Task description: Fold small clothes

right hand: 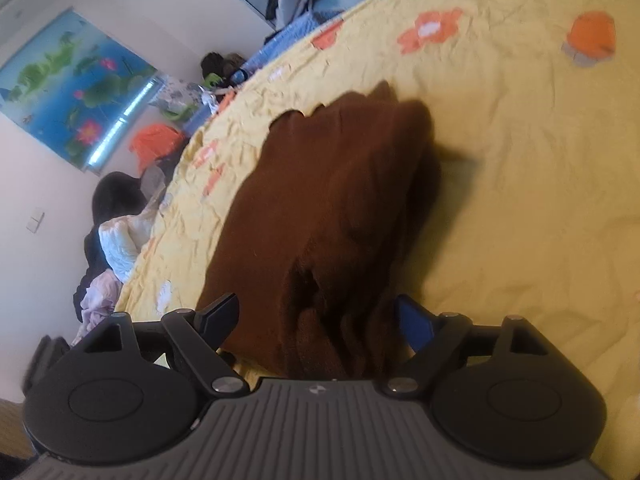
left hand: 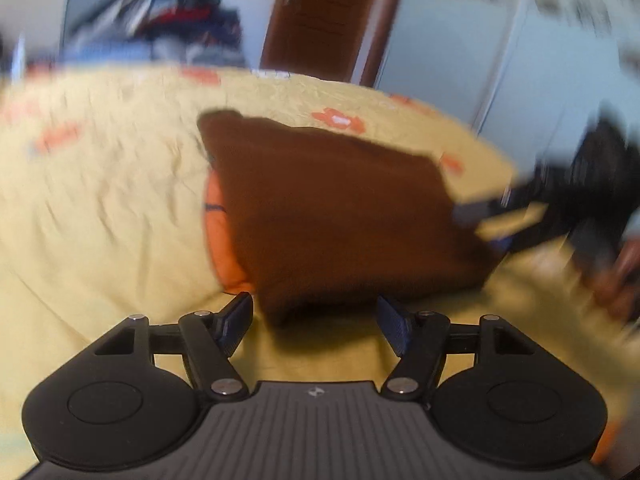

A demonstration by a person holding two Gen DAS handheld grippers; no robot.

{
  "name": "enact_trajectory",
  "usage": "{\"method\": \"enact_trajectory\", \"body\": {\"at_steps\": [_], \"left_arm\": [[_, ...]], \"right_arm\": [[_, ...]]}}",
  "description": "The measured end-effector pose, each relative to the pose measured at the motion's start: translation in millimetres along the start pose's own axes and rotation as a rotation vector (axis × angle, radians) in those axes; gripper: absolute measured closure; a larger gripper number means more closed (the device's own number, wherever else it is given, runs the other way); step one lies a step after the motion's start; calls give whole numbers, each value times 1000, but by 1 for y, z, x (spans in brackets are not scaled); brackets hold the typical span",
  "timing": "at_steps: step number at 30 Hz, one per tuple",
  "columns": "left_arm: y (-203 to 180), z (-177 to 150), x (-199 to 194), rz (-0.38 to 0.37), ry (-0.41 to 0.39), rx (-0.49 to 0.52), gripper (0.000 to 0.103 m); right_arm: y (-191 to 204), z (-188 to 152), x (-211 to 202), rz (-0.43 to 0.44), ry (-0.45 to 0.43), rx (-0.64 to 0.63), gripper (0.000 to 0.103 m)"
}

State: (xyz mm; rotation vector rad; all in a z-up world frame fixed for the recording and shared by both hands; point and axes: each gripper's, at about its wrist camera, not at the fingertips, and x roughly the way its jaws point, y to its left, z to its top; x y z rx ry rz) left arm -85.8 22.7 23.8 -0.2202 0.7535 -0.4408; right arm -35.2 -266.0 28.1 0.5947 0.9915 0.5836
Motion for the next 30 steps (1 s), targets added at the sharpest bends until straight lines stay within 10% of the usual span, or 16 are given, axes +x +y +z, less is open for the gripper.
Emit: {"method": "enact_trajectory", "body": {"at_steps": [9, 11, 12, 15, 21, 25, 30], "left_arm": [[73, 14, 35, -250, 87, -574, 41], [68, 19, 42, -185, 140, -539, 83], [66, 19, 39, -179, 142, -523, 83], [51, 21, 13, -187, 130, -418, 85], [46, 5, 4, -83, 151, -255, 76], [38, 22, -21, -7, 37, -213, 33], [2, 50, -12, 40, -68, -12, 25]], "right_arm": [[-30, 4, 7, 179, 37, 199, 19], [-29, 6, 14, 167, 67, 190, 43], [-27, 5, 18, 151, 85, 174, 69], [-19, -3, 13, 117, 109, 97, 73], [-20, -25, 2, 129, 126, 62, 62], [-19, -7, -19, 139, 8, 86, 27], [-27, 46, -24, 86, -122, 103, 31]]}}
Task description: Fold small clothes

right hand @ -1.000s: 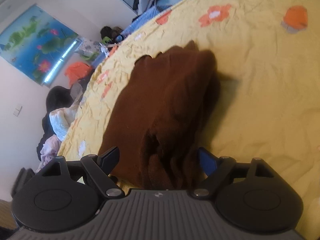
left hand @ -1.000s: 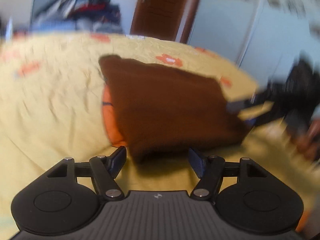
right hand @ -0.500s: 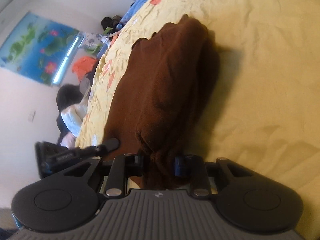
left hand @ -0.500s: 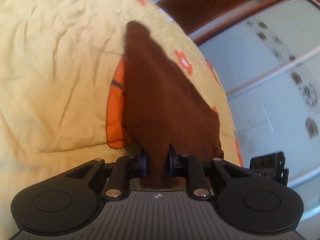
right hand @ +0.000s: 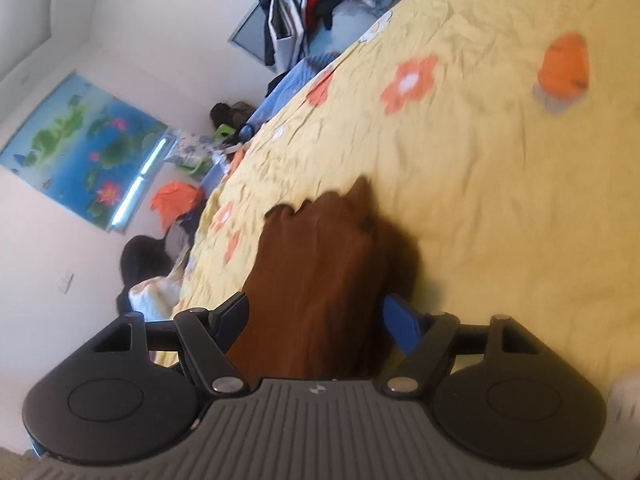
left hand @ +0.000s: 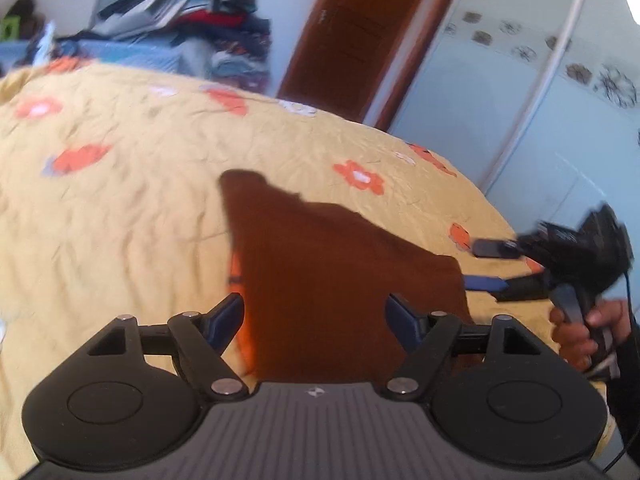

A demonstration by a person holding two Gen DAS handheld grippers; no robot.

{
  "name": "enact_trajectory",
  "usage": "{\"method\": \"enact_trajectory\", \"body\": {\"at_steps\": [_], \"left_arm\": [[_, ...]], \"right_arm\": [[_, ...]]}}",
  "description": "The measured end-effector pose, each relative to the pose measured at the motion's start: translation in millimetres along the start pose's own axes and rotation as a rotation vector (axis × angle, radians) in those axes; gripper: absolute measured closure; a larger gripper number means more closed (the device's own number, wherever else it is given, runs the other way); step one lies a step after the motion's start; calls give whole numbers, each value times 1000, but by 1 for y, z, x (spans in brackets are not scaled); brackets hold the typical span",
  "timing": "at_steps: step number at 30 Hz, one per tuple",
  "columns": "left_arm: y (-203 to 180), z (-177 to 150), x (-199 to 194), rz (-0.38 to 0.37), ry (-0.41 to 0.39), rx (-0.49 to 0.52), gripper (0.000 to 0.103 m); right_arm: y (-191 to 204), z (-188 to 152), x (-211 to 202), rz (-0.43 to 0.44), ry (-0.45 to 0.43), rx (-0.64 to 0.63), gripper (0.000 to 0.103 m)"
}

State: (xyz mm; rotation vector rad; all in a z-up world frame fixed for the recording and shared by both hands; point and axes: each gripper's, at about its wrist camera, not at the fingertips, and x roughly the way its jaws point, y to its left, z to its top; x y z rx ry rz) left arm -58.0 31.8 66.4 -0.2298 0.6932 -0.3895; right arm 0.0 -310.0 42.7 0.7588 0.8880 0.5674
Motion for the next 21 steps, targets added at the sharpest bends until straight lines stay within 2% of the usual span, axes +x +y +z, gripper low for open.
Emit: {"method": "enact_trajectory", "body": {"at_steps": [1, 2, 3, 4, 6, 8, 11, 13, 14, 15, 17, 19, 21], "left_arm": [[-8, 1, 9, -20, 3, 28, 25], [-16, 1, 20, -34, 20, 71, 25], [-25, -2, 33, -24, 47, 114, 25], [-34, -7, 44, -7, 73, 150, 25], [-46, -20, 63, 20, 82, 245, 24], [-56, -33, 69, 58, 39, 340, 21], [-56, -33, 55, 43, 37, 320, 21], [-50, -31, 38, 18, 17, 286, 21], [-46, -29, 32, 9, 13, 270, 21], [-43, -27, 27, 4, 13, 258, 21], [-41, -20, 29, 6, 21, 251, 21], [-42, -18, 40, 19, 38, 263, 21], [-45, -19, 57, 45, 66, 276, 21]], "right_arm": [[-1, 8, 10, -9, 8, 1, 35], [-1, 14, 22, -9, 30, 1, 50], [-3, 18, 34, -15, 62, -16, 74], [0, 21, 45, -52, 82, -58, 85], [-2, 29, 58, -131, 97, -146, 91], [-19, 39, 62, -175, 88, -129, 92], [-31, 39, 55, -129, 87, -73, 90], [-25, 35, 46, -100, 91, -79, 74], [-21, 36, 39, -86, 70, -75, 61], [-15, 40, 29, -65, 21, -75, 57], [-3, 48, 21, -7, -49, -69, 58], [16, 60, 40, 52, -18, -80, 57], [38, 63, 72, 72, 50, -127, 52]]}}
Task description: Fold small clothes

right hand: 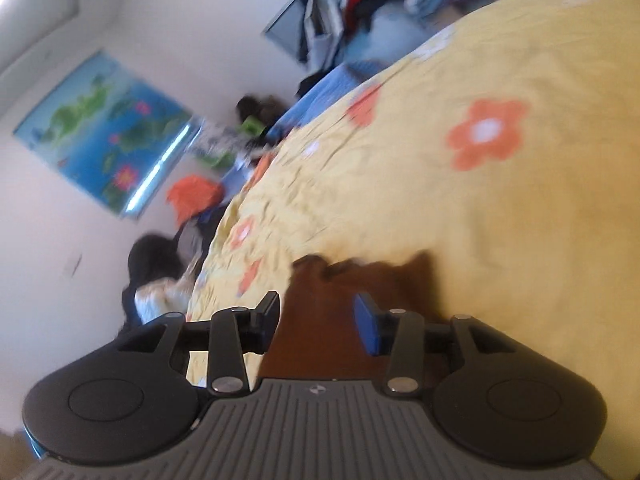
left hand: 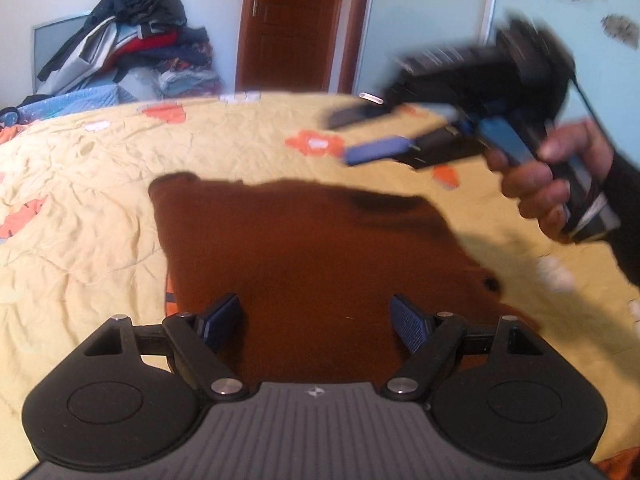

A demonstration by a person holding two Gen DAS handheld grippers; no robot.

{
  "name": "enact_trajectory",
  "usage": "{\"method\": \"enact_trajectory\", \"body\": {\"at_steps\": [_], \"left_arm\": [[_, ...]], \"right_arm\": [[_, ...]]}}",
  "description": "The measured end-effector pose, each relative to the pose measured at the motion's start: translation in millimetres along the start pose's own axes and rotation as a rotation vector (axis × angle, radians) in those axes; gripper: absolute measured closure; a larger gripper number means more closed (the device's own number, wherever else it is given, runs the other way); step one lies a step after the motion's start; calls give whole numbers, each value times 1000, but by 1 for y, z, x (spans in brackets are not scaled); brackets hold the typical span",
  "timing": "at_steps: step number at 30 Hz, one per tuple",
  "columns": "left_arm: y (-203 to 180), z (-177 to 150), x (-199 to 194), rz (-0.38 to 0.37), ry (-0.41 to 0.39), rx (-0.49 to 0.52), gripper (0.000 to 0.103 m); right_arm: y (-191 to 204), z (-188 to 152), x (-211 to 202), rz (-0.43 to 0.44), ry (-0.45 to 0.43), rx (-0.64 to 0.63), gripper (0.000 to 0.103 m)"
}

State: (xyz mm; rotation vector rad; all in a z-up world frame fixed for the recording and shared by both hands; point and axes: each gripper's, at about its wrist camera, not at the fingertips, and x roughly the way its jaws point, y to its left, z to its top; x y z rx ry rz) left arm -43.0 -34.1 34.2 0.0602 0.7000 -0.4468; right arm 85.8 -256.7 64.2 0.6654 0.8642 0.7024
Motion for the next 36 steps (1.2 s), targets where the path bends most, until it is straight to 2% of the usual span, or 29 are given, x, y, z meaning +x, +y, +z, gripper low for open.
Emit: {"method": "enact_trajectory", "body": {"at_steps": [2, 3, 4, 5, 6, 8, 10, 12, 13, 15, 18, 21, 22, 23, 25, 28, 30, 33, 35, 36], "left_arm": [[-5, 0, 13, 25, 10, 27, 20], [-6, 1, 17, 29, 9, 37, 20], [-6, 2, 21, 35, 9, 41, 19], [-4, 3, 23, 34, 5, 41, 19], [-2, 4, 25, 28, 0, 39, 19], [1, 4, 23, 16, 1, 33, 19], [0, 7, 8, 3, 5, 30, 21], [3, 6, -8, -31, -14, 13, 20], [4, 5, -12, -47, -16, 9, 20], [1, 3, -9, -46, 6, 32, 20], [-7, -3, 3, 1, 27, 93, 20], [-9, -10, 6, 16, 16, 106, 20], [-8, -12, 6, 19, 8, 110, 19], [-7, -14, 7, 20, -3, 114, 19], [-8, -18, 7, 25, -18, 124, 19], [-11, -19, -6, 33, -38, 110, 21], [-8, -22, -25, 7, -69, 63, 20], [2, -31, -36, -32, -55, -1, 20], [4, -35, -30, -10, -41, -3, 20], [3, -35, -26, 2, -45, 5, 20]], "right_arm": [[11, 2, 40, -24, 89, -40, 43], [12, 0, 63, -77, 137, -60, 40], [8, -2, 83, -150, 180, -80, 43], [3, -4, 92, -156, 165, -102, 52], [0, -1, 95, -147, 140, -109, 57], [-6, 6, 96, -149, 140, -51, 60], [2, 7, 94, -178, 168, -94, 60], [18, 7, 86, -215, 168, -107, 46], [28, 6, 80, -198, 150, -129, 42], [45, 5, 80, -111, 140, -144, 30], [64, 3, 114, -39, 212, -121, 28], [62, -3, 162, -57, 302, -75, 28], [58, -5, 173, -75, 303, -73, 29], [54, -6, 176, -39, 244, -88, 28], [45, -1, 178, -26, 189, -23, 32], [51, 1, 171, -66, 203, -36, 32], [63, -5, 148, -102, 201, -78, 20], [63, -19, 92, -36, 133, -113, 3], [43, -24, 70, -51, 109, -60, 2], [30, -26, 68, -94, 106, -32, 6]]}}
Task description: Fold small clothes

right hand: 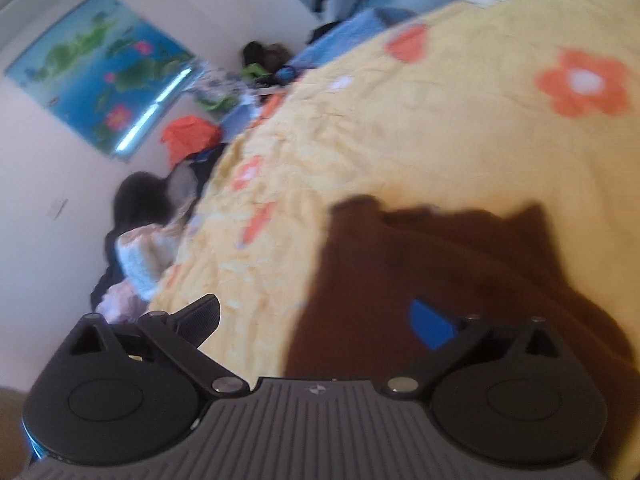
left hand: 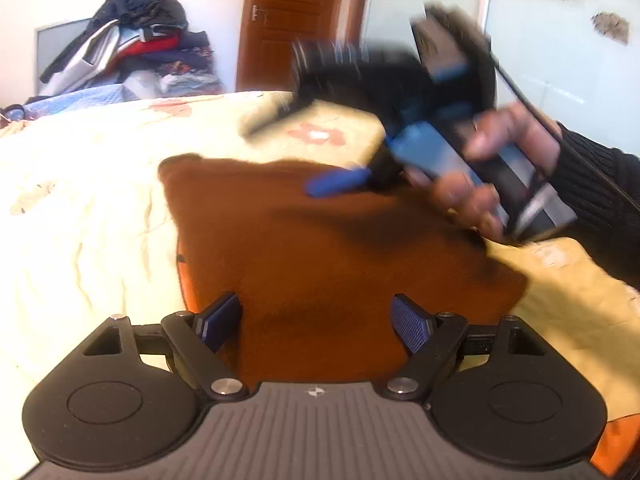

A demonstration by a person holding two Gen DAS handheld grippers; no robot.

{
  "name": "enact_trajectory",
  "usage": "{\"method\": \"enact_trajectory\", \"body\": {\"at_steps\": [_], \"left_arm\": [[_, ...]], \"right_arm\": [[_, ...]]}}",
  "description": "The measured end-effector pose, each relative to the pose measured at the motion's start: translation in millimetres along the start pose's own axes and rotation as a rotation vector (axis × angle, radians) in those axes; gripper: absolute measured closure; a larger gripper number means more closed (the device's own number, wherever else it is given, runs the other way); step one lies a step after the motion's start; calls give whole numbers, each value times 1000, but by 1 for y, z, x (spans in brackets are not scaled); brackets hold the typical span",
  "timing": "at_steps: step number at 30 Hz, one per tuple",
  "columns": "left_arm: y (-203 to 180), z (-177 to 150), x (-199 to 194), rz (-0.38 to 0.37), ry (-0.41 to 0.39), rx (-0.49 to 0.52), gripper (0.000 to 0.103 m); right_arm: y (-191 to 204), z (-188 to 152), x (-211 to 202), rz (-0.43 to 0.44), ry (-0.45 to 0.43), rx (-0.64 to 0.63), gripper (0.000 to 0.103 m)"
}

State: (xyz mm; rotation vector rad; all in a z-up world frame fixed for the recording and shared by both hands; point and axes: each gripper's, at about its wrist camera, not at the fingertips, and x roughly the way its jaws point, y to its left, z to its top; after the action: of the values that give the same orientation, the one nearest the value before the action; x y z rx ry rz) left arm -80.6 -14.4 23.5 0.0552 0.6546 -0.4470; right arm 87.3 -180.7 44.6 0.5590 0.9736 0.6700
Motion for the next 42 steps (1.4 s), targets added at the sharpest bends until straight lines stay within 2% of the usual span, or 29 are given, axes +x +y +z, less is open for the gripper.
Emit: {"method": "enact_trajectory", "body": {"at_steps": [1, 3, 4, 5, 7, 8, 9, 11, 13, 16, 17, 18, 19, 20, 21, 22, 24, 25, 26, 28, 30, 31, 34, 36, 37, 38, 40, 41, 42], "left_arm": [[-1, 1, 4, 12, -1, 6, 20], [1, 9, 1, 22, 4, -31, 20], [5, 13, -6, 8, -11, -73, 20], [14, 15, -13, -8, -28, -120, 20], [34, 14, -23, -29, -40, -223, 20], [45, 12, -24, -43, -32, -283, 20], [56, 10, -23, -51, -17, -345, 20], [86, 19, -7, -34, 11, -438, 20], [105, 31, 11, -52, 24, -489, 20], [128, 55, 52, -77, 77, -585, 21], [130, 62, 64, -88, 93, -597, 21], [131, 70, 77, -96, 111, -597, 22], [129, 76, 89, -99, 123, -584, 28], [129, 81, 99, -97, 131, -556, 44], [126, 88, 109, -85, 148, -525, 57], [118, 90, 117, -57, 165, -479, 74], [103, 103, 121, -11, 151, -348, 81], [93, 108, 116, -2, 119, -277, 86], [85, 111, 111, 1, 77, -220, 87], [73, 112, 110, 51, 34, -117, 87], [71, 103, 123, 115, 90, -85, 87], [73, 98, 126, 129, 103, -98, 85], [82, 86, 97, 102, 63, -191, 80], [88, 75, 69, 37, 43, -275, 69], [90, 67, 55, -3, 33, -320, 55], [91, 59, 44, -57, 32, -362, 42], [90, 41, 30, -154, 53, -447, 40], [87, 35, 28, -172, 63, -458, 40], [83, 30, 28, -163, 63, -447, 41]], "right_arm": [[-16, -2, 3, -43, 6, 30, 12], [-34, -3, -8, 12, -52, 84, 21], [-35, -2, -16, 4, -53, 135, 21], [-31, -4, -27, 9, -66, 147, 19], [-23, -12, -58, 57, -128, 97, 6], [-22, -20, -75, 56, -159, 70, 0], [-23, -26, -89, 28, -180, 52, 0], [-37, -34, -110, -40, -202, 43, 0], [-58, -36, -115, -88, -198, 109, 2], [-85, -36, -99, -86, -148, 194, 9], [-90, -35, -91, -97, -131, 212, 14], [-92, -36, -82, -85, -124, 216, 18], [-90, -37, -77, -57, -121, 210, 20], [-90, -36, -71, -43, -111, 212, 32], [-89, -35, -65, -39, -95, 203, 53], [-89, -34, -58, -51, -77, 191, 65], [-87, -35, -56, -62, -81, 160, 69], [-82, -36, -60, -71, -97, 129, 70], [-76, -39, -65, -70, -124, 92, 70], [-73, -43, -77, -69, -174, 49, 70], [-83, -45, -70, -104, -171, 52, 68], [-90, -45, -65, -88, -176, 76, 69], [-99, -44, -71, -28, -187, 206, 46], [-93, -46, -84, -19, -197, 184, 13], [-90, -48, -90, -24, -195, 166, 10], [-89, -50, -96, -18, -181, 161, 11], [-92, -55, -99, 31, -137, 192, 16], [-93, -56, -97, 39, -121, 195, 20], [-93, -57, -93, 21, -105, 184, 28]]}}
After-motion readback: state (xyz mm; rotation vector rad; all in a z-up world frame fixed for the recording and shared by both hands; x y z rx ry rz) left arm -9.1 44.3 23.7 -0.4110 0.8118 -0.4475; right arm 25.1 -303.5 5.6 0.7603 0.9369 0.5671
